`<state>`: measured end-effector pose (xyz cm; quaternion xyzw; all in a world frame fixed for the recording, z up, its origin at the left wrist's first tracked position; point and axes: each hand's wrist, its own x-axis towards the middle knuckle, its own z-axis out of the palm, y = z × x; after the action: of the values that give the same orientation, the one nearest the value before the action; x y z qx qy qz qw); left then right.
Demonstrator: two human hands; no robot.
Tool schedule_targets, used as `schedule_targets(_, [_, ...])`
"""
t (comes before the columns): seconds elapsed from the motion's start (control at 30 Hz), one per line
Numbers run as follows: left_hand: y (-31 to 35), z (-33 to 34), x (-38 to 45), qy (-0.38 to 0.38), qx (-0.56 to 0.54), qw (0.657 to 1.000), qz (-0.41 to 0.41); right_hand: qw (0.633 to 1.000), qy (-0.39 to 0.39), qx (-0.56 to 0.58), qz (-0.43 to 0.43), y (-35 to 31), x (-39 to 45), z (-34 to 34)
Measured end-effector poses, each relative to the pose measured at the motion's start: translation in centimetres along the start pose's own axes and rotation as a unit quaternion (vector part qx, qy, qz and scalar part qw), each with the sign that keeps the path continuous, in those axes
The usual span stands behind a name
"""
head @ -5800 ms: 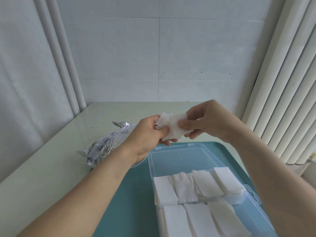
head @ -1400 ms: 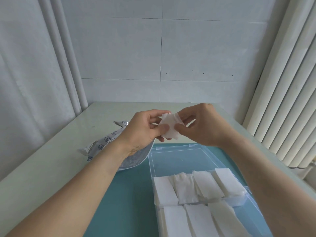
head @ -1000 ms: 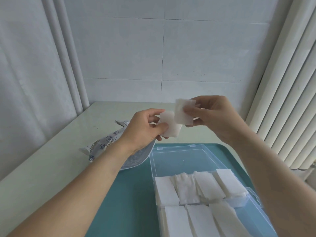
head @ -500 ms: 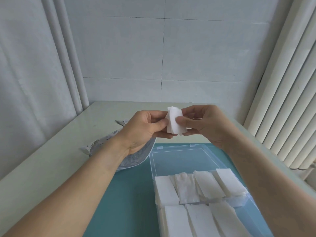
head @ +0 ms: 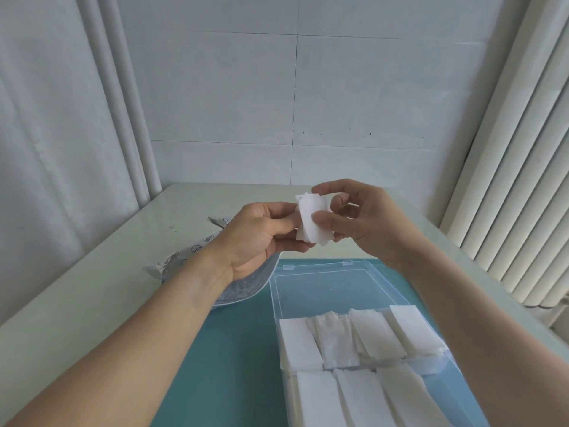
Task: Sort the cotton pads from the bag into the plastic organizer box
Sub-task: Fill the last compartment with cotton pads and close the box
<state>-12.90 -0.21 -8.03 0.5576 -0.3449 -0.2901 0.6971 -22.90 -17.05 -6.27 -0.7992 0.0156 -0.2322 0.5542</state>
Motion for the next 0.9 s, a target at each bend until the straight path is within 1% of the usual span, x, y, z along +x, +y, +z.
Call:
schedule_targets(0.17, [-0.3, 0.1, 0.1, 0.005, 0.004, 1.0, -0.005, 0.997, 0.005, -0.058, -0.046, -0.3, -0.2, 0.0])
schedule_targets(0.27, [-0.3, 0.1, 0.1, 0.012, 0.002, 1.0, -0.011, 0.993, 0.025, -0.094, -0.074, 0.0, 0.0, 0.1])
schedule_targets(0.37, [-0.5, 0.4, 0.2, 0.042, 0.005, 0.999, -0.021, 0.989, 0.034, -0.115, -0.089, 0.1, 0.1, 0.3])
schedule_targets(0.43, [-0.6, 0.4, 0.3, 0.086, 0.02, 0.996, -0.022, 0.993, 0.033, -0.065, -0.093, -0.2, 0.2, -0.2])
schedule_targets(0.5, [-0.6, 0.1, 0.4, 0.121, 0.047, 0.991, -0.02, 0.994, 0.024, 0.057, -0.091, -0.7, 0.1, -1.5])
schedule_targets(0.57, [-0.5, -0.2, 0.4, 0.133, 0.073, 0.988, -0.02, 0.983, -0.01, 0.169, -0.069, -1.4, 0.0, -2.8])
schedule_targets(0.6, [-0.4, -0.3, 0.4, 0.134, 0.082, 0.987, -0.021, 0.98, -0.026, 0.189, -0.049, -1.6, -0.1, -3.3])
schedule_targets(0.63, [-0.3, -0.3, 0.5, 0.131, 0.089, 0.987, -0.023, 0.981, -0.039, 0.186, -0.027, -1.8, -0.2, -3.7])
schedule_targets(0.7, [-0.2, -0.1, 0.4, 0.112, 0.104, 0.988, -0.026, 0.988, -0.057, 0.145, 0.005, -1.7, -0.3, -4.0])
schedule_targets(0.77, [-0.3, 0.1, 0.4, 0.082, 0.116, 0.99, -0.026, 0.994, -0.068, 0.084, 0.008, -1.5, -0.3, -3.7])
schedule_targets(0.9, [-0.3, 0.2, 0.1, 0.014, 0.128, 0.992, -0.012, 0.997, -0.059, -0.038, 0.021, -1.3, -0.3, -2.5])
